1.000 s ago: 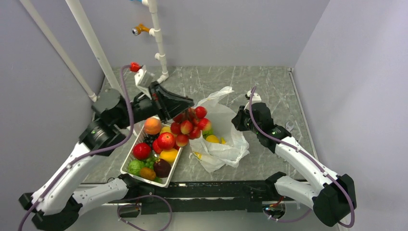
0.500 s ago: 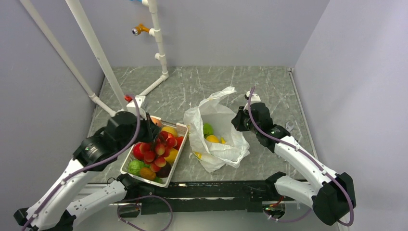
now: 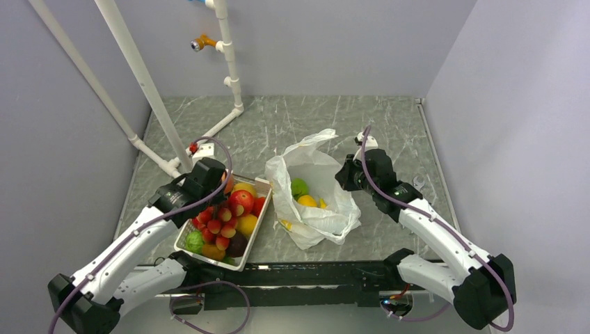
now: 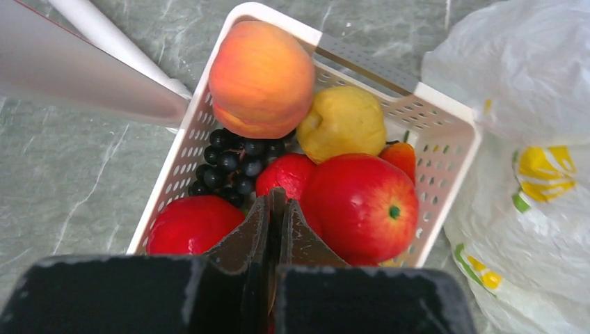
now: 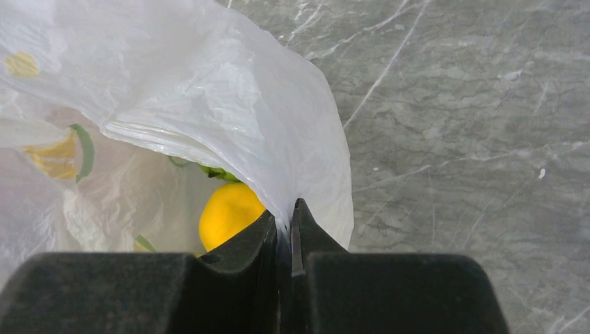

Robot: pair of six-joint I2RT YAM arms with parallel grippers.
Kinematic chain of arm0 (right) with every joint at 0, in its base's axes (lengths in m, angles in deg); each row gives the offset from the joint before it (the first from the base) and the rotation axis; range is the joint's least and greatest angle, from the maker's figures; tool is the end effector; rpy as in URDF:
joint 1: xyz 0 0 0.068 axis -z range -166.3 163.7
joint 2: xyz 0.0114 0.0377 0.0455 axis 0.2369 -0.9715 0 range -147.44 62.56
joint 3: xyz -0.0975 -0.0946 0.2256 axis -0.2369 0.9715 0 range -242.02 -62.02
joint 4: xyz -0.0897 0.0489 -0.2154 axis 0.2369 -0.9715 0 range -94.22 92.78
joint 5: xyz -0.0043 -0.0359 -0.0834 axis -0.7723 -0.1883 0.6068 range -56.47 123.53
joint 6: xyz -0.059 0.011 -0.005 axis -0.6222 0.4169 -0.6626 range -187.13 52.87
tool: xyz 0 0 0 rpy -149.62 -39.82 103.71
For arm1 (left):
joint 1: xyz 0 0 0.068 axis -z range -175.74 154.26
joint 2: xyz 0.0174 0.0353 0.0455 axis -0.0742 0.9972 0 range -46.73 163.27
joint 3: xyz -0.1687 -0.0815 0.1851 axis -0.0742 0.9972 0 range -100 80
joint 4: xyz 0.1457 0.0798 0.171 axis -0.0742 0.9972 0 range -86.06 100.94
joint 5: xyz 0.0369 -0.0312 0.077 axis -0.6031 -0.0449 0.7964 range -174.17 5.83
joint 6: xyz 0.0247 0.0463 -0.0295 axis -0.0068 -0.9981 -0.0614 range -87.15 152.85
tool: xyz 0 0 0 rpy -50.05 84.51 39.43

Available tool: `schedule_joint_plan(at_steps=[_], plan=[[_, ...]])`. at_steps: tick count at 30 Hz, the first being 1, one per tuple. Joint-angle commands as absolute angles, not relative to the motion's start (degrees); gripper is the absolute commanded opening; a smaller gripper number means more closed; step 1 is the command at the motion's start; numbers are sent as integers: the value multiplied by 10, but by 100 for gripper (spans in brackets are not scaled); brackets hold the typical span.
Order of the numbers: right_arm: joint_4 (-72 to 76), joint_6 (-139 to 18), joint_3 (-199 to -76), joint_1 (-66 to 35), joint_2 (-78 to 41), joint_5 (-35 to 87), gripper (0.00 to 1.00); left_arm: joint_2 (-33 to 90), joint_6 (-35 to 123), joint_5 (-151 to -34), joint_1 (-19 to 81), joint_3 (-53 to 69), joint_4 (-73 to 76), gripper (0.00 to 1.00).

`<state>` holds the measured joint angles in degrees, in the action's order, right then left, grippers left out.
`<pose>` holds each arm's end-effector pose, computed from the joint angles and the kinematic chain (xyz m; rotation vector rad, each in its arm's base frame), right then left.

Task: Take the fake fruits out of the plastic bag
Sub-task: Place the fake fruit in the bin, then adjust the plastic bag at the center of the board.

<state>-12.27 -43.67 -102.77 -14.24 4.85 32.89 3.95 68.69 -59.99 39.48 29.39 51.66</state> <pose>0.1879 0.1003 0.2588 -0.0919 2.1756 0.5344 0.1382 -0.0751 0.2850 -0.2031 2.3065 -0.1153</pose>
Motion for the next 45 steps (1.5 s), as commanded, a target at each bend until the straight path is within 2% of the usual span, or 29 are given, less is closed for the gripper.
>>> schedule_joint_plan(at_steps=[1,3,8,12,15,20,25,32,36,39,42,45], plan=[[-107,-453,-1041,-141,81,297,10,56,704,-575,378,301,476,6],[-101,-455,-1041,-141,92,289,11,62,706,-572,376,301,483,26],[-90,-451,-1046,-141,113,279,11,42,694,-585,375,291,492,60],[-80,-453,-1061,-142,128,277,11,18,688,-612,374,260,513,74],[-76,-460,-1081,-141,132,275,11,-4,668,-670,375,236,503,80],[-85,-475,-1135,-141,109,279,11,-37,647,-810,374,209,444,85],[-99,-487,-1191,-142,76,259,11,-45,651,-970,375,210,357,86],[-140,-497,-1211,-142,36,206,16,-34,703,-1138,375,285,184,85],[-162,-497,-1167,-159,45,186,32,-13,749,-1253,389,339,55,79],[-196,-505,-1145,-175,75,212,43,-14,737,-1269,426,333,27,79],[-225,-508,-1139,-179,97,236,56,-6,697,-1271,479,288,37,80],[-245,-507,-1140,-181,107,260,69,20,634,-1235,541,231,113,80]])
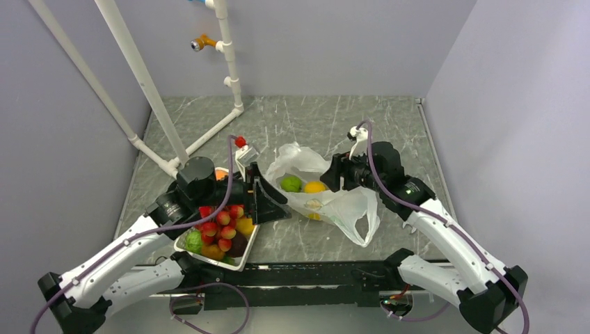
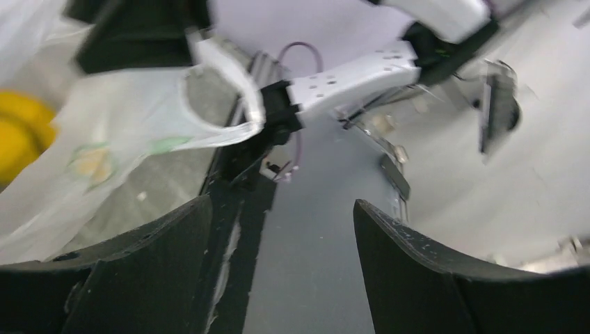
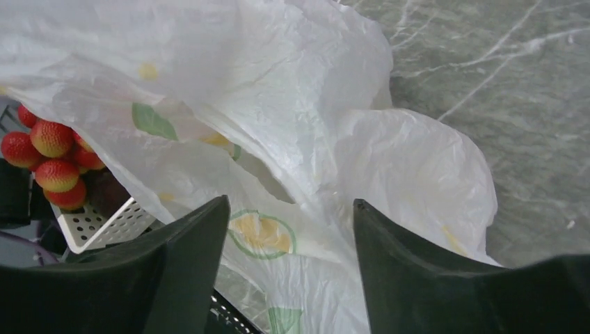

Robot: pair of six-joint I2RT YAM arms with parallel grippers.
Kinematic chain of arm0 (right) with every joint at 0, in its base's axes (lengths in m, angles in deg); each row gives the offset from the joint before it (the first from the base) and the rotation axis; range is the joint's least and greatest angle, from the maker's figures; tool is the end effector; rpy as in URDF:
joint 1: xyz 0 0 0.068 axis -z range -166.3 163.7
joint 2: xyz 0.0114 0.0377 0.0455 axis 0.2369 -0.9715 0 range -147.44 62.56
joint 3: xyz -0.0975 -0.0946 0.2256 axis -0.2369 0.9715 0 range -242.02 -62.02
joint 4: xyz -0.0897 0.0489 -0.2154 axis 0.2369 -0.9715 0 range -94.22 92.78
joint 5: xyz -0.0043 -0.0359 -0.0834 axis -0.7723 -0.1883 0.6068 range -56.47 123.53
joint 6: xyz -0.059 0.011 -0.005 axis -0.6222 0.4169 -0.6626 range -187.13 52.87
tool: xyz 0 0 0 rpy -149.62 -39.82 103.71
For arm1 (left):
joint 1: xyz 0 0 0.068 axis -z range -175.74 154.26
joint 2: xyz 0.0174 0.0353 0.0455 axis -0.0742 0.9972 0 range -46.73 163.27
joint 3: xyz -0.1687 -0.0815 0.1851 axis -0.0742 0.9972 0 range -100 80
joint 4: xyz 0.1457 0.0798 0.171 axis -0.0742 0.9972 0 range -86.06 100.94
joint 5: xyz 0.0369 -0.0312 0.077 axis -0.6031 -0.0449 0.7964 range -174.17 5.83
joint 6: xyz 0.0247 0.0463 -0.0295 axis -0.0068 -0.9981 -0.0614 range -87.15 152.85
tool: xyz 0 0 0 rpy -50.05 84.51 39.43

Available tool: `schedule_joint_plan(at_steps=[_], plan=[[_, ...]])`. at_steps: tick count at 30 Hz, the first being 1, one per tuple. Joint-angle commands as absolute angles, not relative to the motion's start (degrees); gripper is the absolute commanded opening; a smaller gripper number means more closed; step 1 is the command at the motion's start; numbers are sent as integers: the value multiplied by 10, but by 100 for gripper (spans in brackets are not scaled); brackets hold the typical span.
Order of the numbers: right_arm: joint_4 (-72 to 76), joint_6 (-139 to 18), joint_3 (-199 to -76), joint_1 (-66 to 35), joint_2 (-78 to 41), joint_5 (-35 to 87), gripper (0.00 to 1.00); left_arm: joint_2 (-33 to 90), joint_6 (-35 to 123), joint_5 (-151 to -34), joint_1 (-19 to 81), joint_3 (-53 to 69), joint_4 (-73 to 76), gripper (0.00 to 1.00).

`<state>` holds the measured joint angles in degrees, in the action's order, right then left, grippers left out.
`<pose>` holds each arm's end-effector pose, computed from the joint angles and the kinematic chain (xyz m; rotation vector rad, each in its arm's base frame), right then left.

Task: Take the fake fruits out of the plastic bag
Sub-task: Adjust the plastic bag at the center of the board.

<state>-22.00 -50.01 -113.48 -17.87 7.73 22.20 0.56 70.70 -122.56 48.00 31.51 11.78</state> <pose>0.1665 0.1126 0.3128 -0.3933 2.0960 0.7183 0.1071 -0.1407 0.3523 0.6709 1.8263 -1.5708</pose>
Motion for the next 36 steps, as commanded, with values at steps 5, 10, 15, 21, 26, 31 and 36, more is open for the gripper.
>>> schedule_joint_plan(at_steps=[5,10,15,21,26,31,36], plan=[[-293,-476,-1155,-182,126,421,91,85,612,-1132,588,199,125,77],[-354,-451,-1163,-182,148,524,100,198,590,-1045,637,153,114,76],[-413,-399,-1126,-181,181,553,100,300,538,-884,679,82,167,72],[-373,-290,-1076,-181,187,573,100,358,527,-763,680,65,188,68],[-298,-146,-1047,-178,125,586,100,386,532,-731,678,52,212,71],[-278,-114,-1047,-176,39,568,100,413,579,-735,646,48,248,72],[-210,-123,-966,-175,82,522,82,452,626,-793,586,61,267,71]])
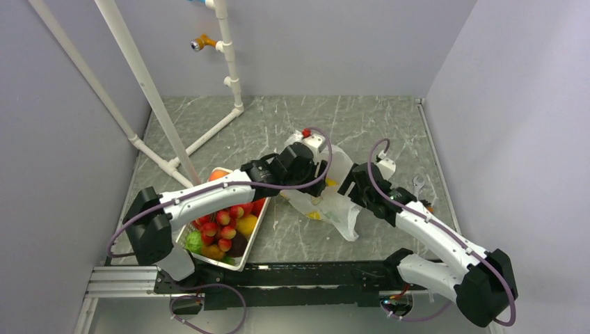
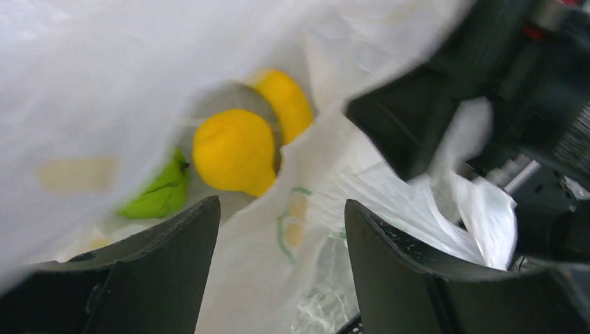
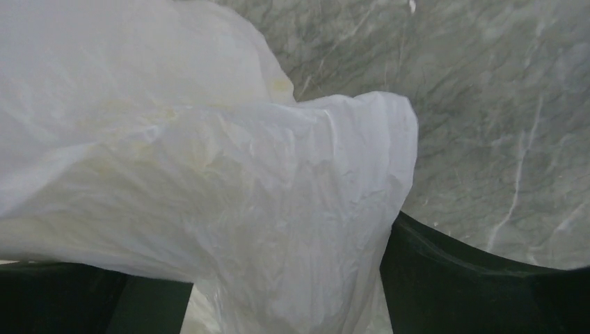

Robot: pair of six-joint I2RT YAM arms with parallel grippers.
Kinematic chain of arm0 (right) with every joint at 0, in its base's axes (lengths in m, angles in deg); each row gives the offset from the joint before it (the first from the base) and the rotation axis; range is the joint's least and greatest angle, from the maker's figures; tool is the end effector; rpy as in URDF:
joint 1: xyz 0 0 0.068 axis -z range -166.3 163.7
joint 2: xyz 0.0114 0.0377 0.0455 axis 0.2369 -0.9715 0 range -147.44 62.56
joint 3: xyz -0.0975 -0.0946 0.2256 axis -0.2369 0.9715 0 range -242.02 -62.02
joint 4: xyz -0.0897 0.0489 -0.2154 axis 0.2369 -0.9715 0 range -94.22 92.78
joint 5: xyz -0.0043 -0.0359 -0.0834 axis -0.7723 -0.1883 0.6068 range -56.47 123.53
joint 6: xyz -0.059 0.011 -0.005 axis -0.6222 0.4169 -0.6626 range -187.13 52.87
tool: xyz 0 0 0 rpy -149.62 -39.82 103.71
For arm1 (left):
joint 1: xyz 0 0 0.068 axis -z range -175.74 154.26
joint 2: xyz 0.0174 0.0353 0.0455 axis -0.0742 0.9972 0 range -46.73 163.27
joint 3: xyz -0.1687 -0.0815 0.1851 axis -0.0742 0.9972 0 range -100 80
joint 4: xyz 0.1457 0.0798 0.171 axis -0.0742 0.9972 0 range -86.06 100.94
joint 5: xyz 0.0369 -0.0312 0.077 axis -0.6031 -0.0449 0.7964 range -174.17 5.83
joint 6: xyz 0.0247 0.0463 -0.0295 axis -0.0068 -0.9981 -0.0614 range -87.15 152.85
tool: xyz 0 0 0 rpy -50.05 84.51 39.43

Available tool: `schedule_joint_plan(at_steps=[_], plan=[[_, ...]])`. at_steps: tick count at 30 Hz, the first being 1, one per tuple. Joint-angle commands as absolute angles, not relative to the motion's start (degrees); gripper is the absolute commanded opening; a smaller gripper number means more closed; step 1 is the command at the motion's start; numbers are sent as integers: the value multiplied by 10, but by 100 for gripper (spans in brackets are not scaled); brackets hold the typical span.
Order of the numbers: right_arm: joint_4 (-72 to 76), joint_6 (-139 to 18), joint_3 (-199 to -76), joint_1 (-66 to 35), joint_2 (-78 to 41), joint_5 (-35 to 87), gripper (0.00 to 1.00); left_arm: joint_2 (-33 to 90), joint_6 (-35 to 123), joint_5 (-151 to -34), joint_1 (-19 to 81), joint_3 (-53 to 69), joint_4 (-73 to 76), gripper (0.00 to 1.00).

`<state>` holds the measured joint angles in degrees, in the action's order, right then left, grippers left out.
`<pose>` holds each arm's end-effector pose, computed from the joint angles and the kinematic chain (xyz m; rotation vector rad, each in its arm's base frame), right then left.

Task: Take the fake fruits out of the plastic bag
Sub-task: Adjust the plastic bag at the center of the board.

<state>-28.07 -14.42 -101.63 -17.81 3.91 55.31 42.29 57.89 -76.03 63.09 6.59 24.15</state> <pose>0.1706 0.0852 0.2273 0.5990 2.2970 0.2418 0.1813 -0.2873 0.2971 0.5802 2.1935 -0.6550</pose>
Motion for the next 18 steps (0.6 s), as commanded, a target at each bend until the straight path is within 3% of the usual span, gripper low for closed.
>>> schedule_joint_plan(at_steps=[1,3,4,7,9,18], plan=[[-191,-126,-946,-176,94,515,78,463,631,-804,575,61,268,71],[-164,-140,-920,-175,107,517,69,476,632,-827,552,66,256,71],[-140,-156,-909,-176,108,518,60,485,634,-834,542,65,253,71],[-81,-209,-900,-175,103,507,30,517,634,-865,508,44,253,71],[-50,-257,-917,-175,93,502,0,545,630,-883,486,26,253,72],[-26,-417,-1070,-175,119,475,0,583,589,-917,395,-107,280,71]])
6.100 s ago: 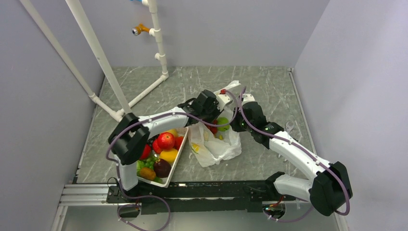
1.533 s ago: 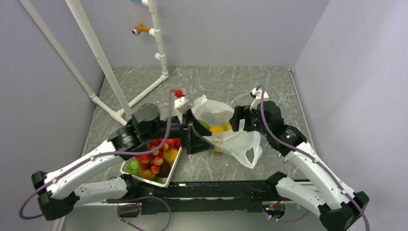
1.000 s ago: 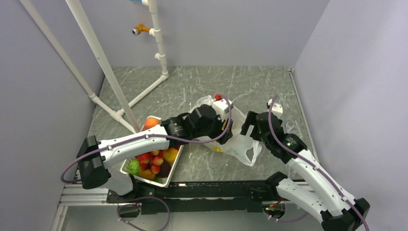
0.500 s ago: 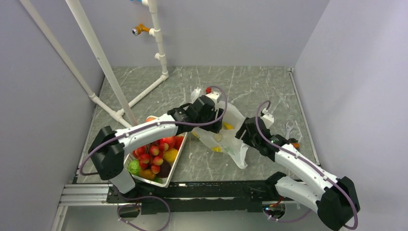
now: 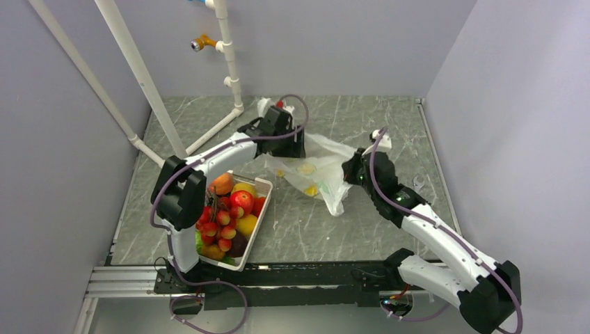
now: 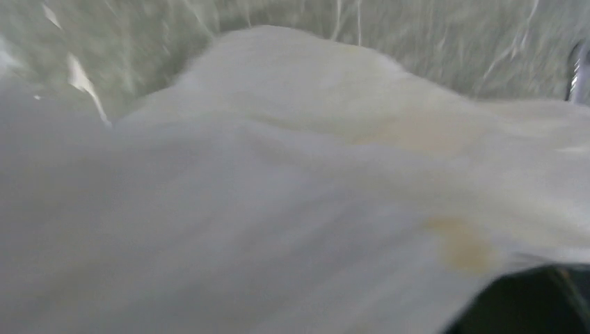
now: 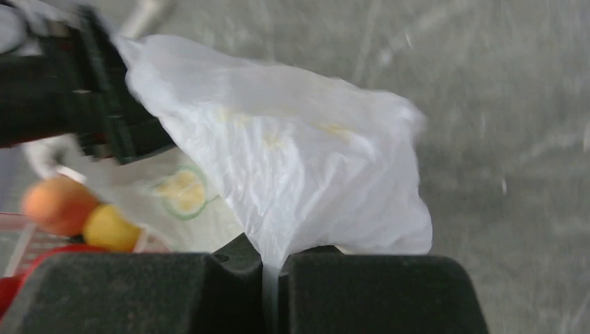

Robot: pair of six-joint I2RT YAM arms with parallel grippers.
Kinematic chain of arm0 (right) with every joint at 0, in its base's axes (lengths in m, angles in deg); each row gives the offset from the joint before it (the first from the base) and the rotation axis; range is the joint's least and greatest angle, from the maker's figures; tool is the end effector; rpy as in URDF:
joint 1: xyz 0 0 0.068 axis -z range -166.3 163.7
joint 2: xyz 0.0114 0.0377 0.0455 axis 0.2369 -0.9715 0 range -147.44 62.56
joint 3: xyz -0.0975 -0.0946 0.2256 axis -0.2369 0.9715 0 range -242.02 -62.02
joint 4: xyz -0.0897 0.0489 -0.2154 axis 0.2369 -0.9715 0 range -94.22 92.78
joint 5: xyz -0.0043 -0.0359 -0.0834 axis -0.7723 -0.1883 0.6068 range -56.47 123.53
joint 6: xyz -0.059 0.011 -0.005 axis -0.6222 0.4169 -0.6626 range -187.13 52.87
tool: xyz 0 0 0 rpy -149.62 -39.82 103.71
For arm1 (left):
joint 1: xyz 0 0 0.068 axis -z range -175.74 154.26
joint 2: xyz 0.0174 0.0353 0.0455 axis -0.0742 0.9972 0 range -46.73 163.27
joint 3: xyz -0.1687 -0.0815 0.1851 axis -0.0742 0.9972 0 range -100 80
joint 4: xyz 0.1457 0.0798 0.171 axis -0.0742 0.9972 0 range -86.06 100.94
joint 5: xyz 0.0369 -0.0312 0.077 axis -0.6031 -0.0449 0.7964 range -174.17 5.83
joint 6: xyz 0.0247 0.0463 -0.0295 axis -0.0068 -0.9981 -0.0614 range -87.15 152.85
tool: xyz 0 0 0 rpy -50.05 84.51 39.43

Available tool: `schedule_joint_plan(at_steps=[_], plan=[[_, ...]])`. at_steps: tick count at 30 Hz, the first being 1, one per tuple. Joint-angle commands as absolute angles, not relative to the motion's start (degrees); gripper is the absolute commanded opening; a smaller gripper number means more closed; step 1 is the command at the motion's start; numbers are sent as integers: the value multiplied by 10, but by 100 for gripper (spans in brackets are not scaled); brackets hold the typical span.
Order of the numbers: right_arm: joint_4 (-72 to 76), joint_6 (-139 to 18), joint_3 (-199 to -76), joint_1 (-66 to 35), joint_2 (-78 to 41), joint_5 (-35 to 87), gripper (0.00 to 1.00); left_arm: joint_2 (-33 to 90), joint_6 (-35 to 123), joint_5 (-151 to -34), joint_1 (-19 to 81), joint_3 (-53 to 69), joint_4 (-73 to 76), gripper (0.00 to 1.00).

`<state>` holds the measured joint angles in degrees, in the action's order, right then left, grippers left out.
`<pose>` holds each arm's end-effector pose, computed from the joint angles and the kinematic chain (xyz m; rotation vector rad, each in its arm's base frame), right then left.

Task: Take the fake fruits out of the plastic bag
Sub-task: Adjust the plastic bag at the center of the board.

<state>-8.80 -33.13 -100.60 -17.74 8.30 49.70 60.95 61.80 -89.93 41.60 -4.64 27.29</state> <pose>0.1802 0.0957 0.2647 0.2228 2.0411 0.4298 0.3193 -0.2491 0.2391 0.2314 2.4695 -0.6468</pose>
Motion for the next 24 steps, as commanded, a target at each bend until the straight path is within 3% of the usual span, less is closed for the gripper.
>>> schedule_joint_plan(at_steps=[1,5,9,13,14,22,24], plan=[[-37,-421,-1078,-175,124,463,0,572,580,-918,395,-106,275,71],[-85,-411,-1075,-176,126,345,0,531,584,-961,395,-57,246,71],[-97,-369,-990,-177,133,237,0,493,613,-1016,405,56,181,67],[-115,-313,-909,-182,163,203,9,457,622,-1021,446,130,144,68],[-135,-308,-902,-185,171,209,13,451,622,-1018,458,136,143,68],[-334,-305,-998,-192,211,355,78,437,623,-980,528,144,94,68],[-361,-283,-1027,-192,197,371,84,446,630,-981,533,141,82,68]])
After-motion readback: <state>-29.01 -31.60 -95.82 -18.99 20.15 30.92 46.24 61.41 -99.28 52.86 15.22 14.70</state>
